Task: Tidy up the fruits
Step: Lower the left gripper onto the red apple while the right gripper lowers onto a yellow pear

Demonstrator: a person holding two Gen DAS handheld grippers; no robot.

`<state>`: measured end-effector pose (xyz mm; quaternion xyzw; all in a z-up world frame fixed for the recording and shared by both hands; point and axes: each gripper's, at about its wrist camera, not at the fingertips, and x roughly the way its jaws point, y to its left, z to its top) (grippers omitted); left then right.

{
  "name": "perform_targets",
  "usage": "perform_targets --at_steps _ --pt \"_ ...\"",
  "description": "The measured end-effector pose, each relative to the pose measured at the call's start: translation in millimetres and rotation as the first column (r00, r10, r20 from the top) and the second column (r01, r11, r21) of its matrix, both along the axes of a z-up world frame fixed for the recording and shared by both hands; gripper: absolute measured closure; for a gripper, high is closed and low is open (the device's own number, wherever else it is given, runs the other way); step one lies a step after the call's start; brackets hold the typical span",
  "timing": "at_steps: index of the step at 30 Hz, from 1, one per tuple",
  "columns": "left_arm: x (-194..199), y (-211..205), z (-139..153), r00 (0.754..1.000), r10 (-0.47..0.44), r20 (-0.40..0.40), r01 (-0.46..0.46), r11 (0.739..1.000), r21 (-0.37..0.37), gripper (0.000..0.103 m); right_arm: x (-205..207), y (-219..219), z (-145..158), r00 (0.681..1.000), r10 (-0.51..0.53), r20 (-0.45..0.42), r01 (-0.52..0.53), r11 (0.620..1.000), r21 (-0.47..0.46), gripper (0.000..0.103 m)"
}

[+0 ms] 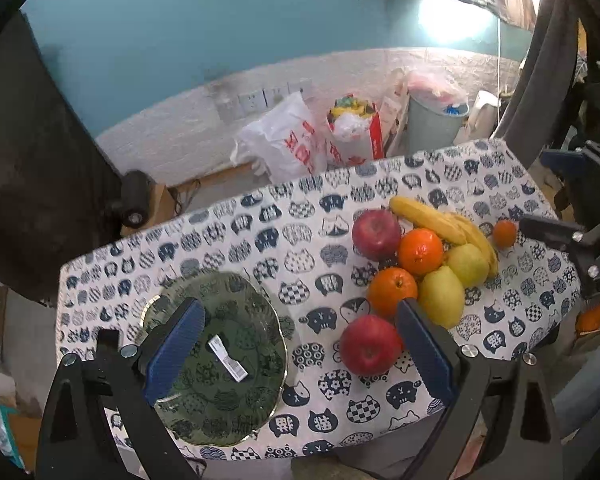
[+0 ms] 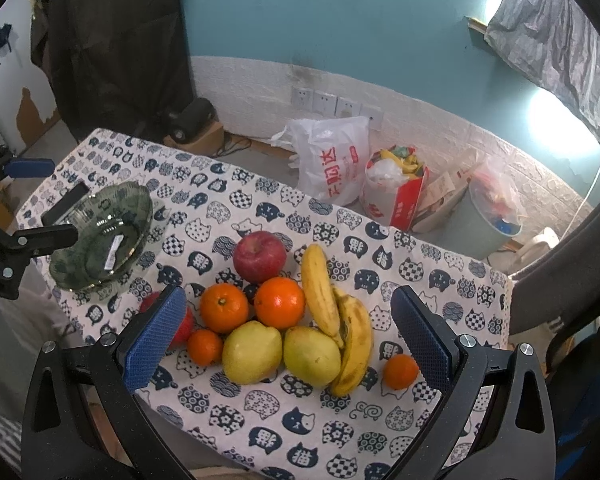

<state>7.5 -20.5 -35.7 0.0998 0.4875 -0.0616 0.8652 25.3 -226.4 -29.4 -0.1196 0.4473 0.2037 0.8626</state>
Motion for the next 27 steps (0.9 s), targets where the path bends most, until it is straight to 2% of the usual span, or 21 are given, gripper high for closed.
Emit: perform_targets --at_steps 7,12,23,27 --pt "14.4 -5.5 -31.1 0.995 0.012 -0.103 -0.012 1.000 0.001 0.006 16.8 -9.6 -15.3 0.999 0.039 -0.037 -0.041 0.997 -0.060 0.003" --pt "21.3 -16.9 -50.8 0.985 -0.013 -0.174 0.011 1.000 -0.012 0.006 29.4 -17.3 -38.8 0.993 0.073 -0.095 -0.083 0.991 -0.104 0.003" --pt "31.6 -34.2 -99.2 0.947 -0.044 -0.319 0.036 0.999 -0.030 0.006 40.3 -32.4 -107.4 0.950 0.116 -0.288 -0.166 0.974 -0.155 0.003" --pt "33.6 -39.1 -113.3 0.933 -0.049 -0.357 0.038 0.999 -0.037 0.006 39.6 -31.4 -124.9 0.936 0.143 -0.321 -0.207 0.962 -0.176 0.004"
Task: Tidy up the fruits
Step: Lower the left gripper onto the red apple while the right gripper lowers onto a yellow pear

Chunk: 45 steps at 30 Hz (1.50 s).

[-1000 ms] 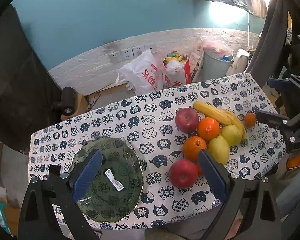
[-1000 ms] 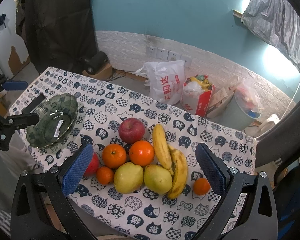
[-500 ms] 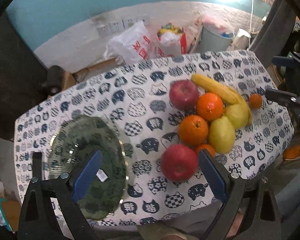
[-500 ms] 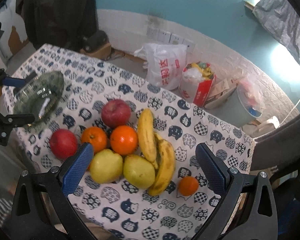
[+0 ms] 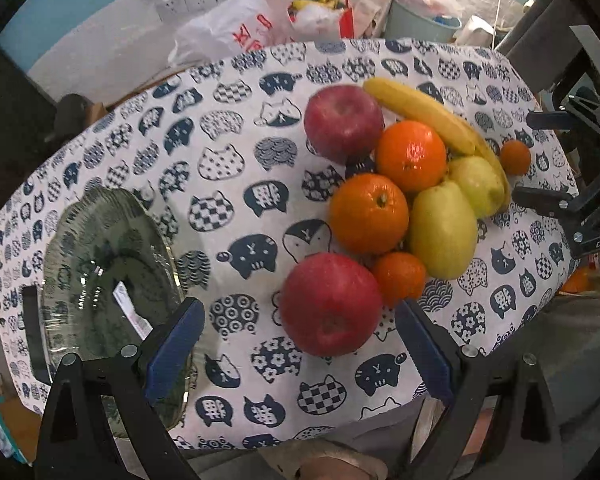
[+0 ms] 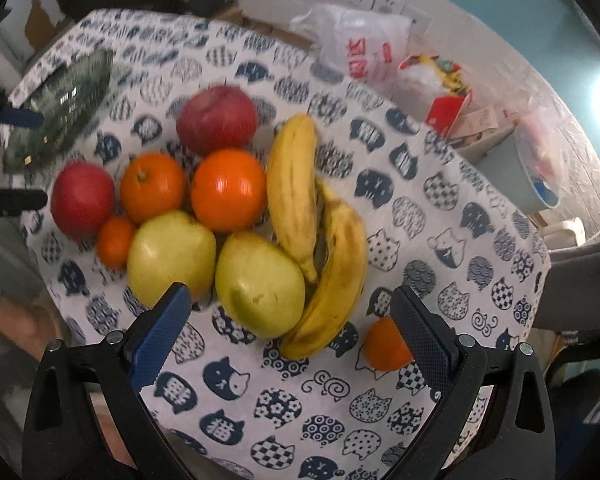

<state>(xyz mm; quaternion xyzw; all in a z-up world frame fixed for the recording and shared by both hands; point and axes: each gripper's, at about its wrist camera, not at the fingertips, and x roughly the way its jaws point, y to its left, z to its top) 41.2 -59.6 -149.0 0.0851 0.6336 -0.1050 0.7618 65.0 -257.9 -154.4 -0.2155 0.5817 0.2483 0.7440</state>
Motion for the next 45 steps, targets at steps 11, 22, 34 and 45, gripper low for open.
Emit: perform_targets --at_steps 11,22,34,45 --pt "5.8 -3.9 -27.9 0.997 0.019 -0.073 -0.021 0.999 -0.029 0.006 4.0 6.1 -31.9 0.997 0.067 -0.049 -0.069 0.997 -0.028 0.008" --pt "16.4 -9.1 -56.1 0.989 0.031 -0.146 -0.041 0.997 -0.068 0.007 16.0 12.3 -57.3 0.990 0.114 -0.087 -0.117 0.993 -0.033 0.014" --pt "26.4 -20.5 -70.9 0.983 0.018 -0.182 -0.041 0.991 -0.124 0.027 13.2 15.8 -62.7 0.978 0.189 -0.091 -0.188 0.982 0.016 0.030" --pt "11.6 -7.1 -62.2 0.985 0.013 -0.170 -0.034 0.993 -0.117 0.027 -2.5 15.7 -66.9 0.980 0.188 -0.068 -0.187 0.982 0.012 0.035"
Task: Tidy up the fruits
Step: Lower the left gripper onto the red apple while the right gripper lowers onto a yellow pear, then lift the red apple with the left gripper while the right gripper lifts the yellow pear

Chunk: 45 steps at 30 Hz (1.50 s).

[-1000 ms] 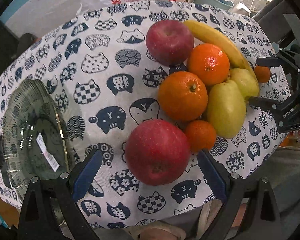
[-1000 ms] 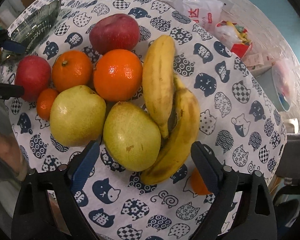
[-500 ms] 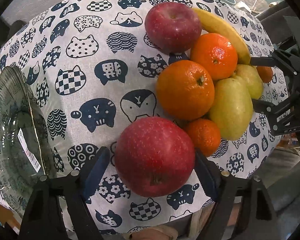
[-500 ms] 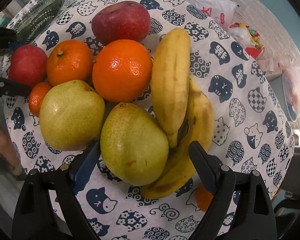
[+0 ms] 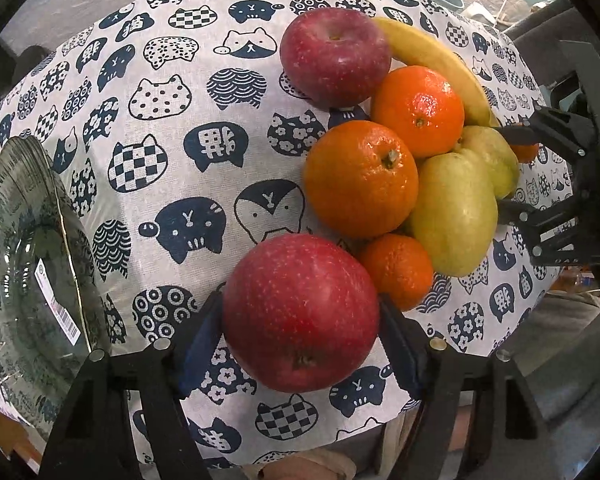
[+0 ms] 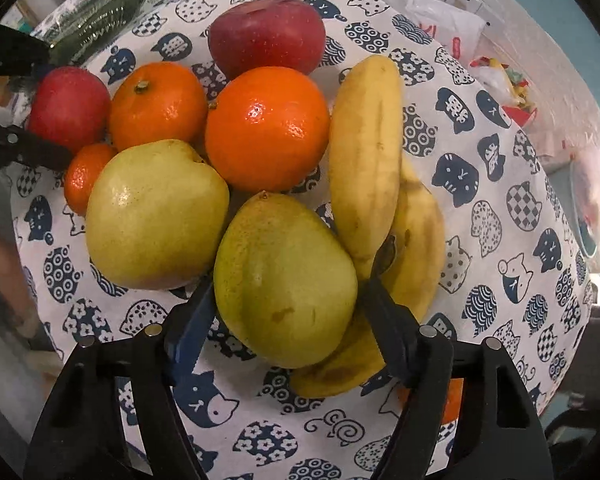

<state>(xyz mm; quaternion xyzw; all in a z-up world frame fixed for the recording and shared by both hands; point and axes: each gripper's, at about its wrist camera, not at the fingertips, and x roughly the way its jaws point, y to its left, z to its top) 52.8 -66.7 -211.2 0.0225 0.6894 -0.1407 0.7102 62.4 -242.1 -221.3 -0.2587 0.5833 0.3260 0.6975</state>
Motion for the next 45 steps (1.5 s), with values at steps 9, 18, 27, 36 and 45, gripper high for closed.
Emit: perform_targets --at_steps 9,18,27,36,45 --pt "-12.2 -1.4 12.1 0.998 -0.024 0.049 0.024 1.000 0.018 0.027 -6.9 -8.4 14.3 0.997 -0.074 0.022 0.074 0.997 0.026 0.036" --pt "-13.4 -0.1 38.7 0.991 -0.014 0.132 0.013 1.000 0.009 0.027 -15.8 -15.7 48.1 0.984 -0.164 0.070 0.159 0.984 0.079 0.036" --pt "-20.2 5.5 70.2 0.971 -0.026 0.238 0.022 1.000 0.017 0.027 -19.8 -13.3 97.4 0.956 -0.252 0.150 0.212 0.948 0.238 0.035" --pt "-23.7 16.2 105.8 0.938 -0.013 0.347 0.008 1.000 0.016 0.027 -18.5 -10.2 135.6 0.924 -0.324 0.201 0.248 0.911 0.330 0.035" --pt "-25.0 27.9 125.8 0.916 0.019 0.401 -0.021 1.000 0.001 0.027 -19.9 -1.2 158.7 0.910 -0.344 0.231 0.243 0.894 0.375 0.035"
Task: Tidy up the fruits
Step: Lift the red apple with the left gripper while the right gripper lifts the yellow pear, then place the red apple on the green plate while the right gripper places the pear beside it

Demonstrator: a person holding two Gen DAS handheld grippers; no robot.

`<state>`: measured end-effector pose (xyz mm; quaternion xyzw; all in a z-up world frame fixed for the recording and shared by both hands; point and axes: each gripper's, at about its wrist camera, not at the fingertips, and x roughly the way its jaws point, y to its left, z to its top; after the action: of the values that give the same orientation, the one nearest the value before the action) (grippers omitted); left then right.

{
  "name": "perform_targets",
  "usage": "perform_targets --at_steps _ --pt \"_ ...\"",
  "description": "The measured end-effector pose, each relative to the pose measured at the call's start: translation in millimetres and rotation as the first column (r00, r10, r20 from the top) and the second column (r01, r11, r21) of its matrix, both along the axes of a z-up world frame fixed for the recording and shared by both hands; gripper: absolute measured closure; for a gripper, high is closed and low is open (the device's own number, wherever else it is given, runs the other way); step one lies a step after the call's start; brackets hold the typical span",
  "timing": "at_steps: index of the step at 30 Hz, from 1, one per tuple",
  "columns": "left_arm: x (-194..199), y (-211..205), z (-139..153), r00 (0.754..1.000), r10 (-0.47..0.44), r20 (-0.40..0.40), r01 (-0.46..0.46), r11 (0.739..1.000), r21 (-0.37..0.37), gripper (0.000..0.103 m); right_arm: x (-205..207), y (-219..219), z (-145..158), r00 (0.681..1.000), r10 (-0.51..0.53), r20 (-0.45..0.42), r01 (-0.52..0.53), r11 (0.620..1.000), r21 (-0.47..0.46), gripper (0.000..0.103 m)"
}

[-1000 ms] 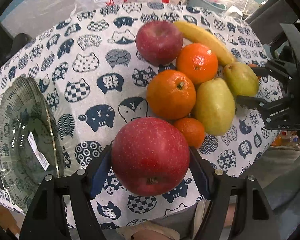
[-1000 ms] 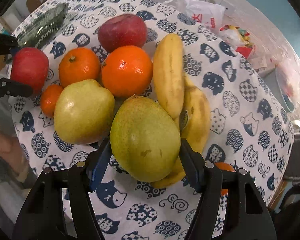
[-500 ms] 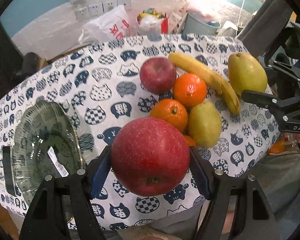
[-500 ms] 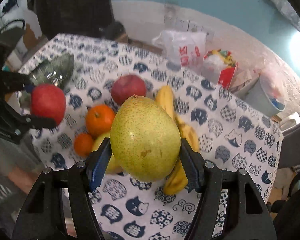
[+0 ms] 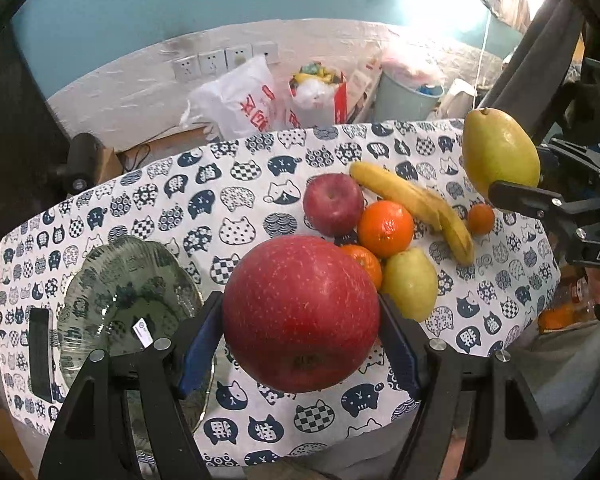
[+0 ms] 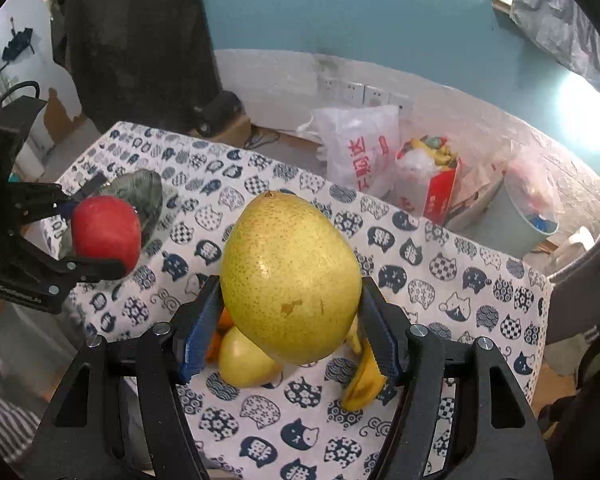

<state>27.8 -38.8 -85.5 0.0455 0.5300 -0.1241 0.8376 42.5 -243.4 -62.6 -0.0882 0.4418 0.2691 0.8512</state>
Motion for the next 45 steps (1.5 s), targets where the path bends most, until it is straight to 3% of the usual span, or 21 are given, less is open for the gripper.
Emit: perform_targets --at_steps 13,26,45 --pt "-3.4 32.2 7.7 0.998 0.063 0.030 -0.062 0.998 -0.013 0.027 5.5 40.8 14.1 0.999 0.043 0.002 -0.043 0.999 0.021 0.035" --pt "-8.7 86.9 5.3 0.985 0.173 0.024 -0.172 0.984 -0.037 0.027 20.0 111.0 4.7 0.989 0.142 -0.038 -0.142 0.990 0.025 0.035" --pt "-23.4 181.2 -39.1 0.934 0.352 -0.058 -0.353 0.935 -0.021 0.027 27.6 235.5 -33.7 0.940 0.317 -0.128 -0.315 0.948 0.036 0.035"
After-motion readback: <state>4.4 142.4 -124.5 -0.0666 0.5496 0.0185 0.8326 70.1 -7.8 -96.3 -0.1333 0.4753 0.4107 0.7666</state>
